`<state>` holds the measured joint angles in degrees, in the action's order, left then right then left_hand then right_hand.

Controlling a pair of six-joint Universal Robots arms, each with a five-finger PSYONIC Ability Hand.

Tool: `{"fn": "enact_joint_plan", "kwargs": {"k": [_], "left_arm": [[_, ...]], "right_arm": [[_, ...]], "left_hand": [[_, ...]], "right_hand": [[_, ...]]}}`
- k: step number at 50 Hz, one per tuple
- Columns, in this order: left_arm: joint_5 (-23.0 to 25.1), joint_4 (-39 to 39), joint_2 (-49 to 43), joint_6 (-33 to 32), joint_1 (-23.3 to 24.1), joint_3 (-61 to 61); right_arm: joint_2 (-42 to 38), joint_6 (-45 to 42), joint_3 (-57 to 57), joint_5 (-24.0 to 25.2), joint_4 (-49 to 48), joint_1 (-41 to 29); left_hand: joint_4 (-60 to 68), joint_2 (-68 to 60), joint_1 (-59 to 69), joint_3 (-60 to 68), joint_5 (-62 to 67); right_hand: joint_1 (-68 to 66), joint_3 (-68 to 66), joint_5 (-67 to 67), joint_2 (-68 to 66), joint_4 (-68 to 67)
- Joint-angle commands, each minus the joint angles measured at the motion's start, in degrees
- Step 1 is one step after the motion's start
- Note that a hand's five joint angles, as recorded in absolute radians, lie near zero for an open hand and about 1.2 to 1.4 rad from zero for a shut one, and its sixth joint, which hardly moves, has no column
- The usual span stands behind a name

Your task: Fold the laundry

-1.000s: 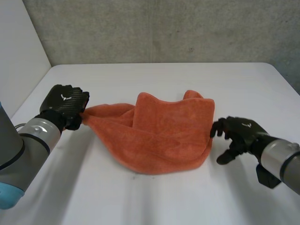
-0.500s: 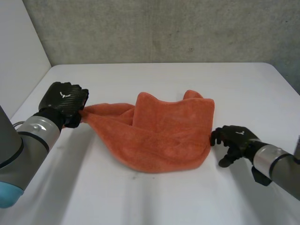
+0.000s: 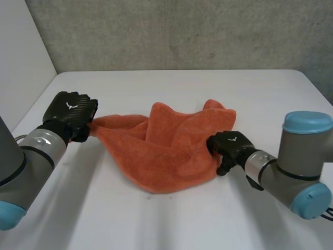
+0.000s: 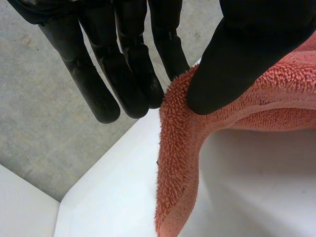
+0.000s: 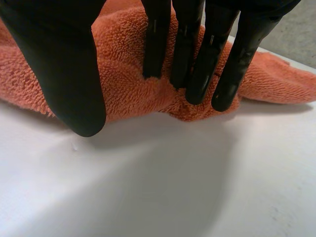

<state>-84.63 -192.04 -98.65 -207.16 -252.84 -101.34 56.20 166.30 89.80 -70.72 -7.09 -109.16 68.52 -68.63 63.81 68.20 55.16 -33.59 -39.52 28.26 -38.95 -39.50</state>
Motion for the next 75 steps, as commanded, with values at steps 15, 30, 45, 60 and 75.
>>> {"fn": "enact_joint_plan", "kwargs": {"k": [15, 30, 45, 60, 75], "left_arm": [[-0.2, 0.0, 0.1, 0.0, 0.0, -0.1], [-0.1, 4.8, 4.7, -0.2, -0.5, -2.5], [0.2, 5.5, -9.8, -1.0, -2.0, 3.5], [-6.6, -23.3, -5.4, 3.9, -0.6, 35.6], [-6.2, -12.4, -6.3, 4.5, -2.9, 8.8]], "right_arm": [[9.1, 0.8, -6.7, -7.5, -0.6, -3.3], [18.3, -16.3, -13.6, -6.2, 28.3, 4.2], [4.4, -24.9, -17.4, -7.2, 30.9, 4.0], [15.3, -15.1, -37.5, -11.7, -5.4, 4.0], [10.4, -17.9, -28.7, 2.8, 17.7, 6.9]], "left_hand": [[11.5, -11.4, 16.2, 11.8, 14.8], [11.5, -11.4, 16.2, 11.8, 14.8], [11.5, -11.4, 16.2, 11.8, 14.8], [11.5, -11.4, 16.2, 11.8, 14.8], [11.5, -11.4, 16.2, 11.8, 14.8]], "right_hand": [[-46.4, -40.5, 41.7, -41.1, -40.5], [-46.4, -40.5, 41.7, -41.1, -40.5], [-46.4, -40.5, 41.7, -41.1, -40.5], [-46.4, -40.5, 41.7, -41.1, -40.5], [-46.4, -40.5, 41.7, -41.1, -40.5]]}}
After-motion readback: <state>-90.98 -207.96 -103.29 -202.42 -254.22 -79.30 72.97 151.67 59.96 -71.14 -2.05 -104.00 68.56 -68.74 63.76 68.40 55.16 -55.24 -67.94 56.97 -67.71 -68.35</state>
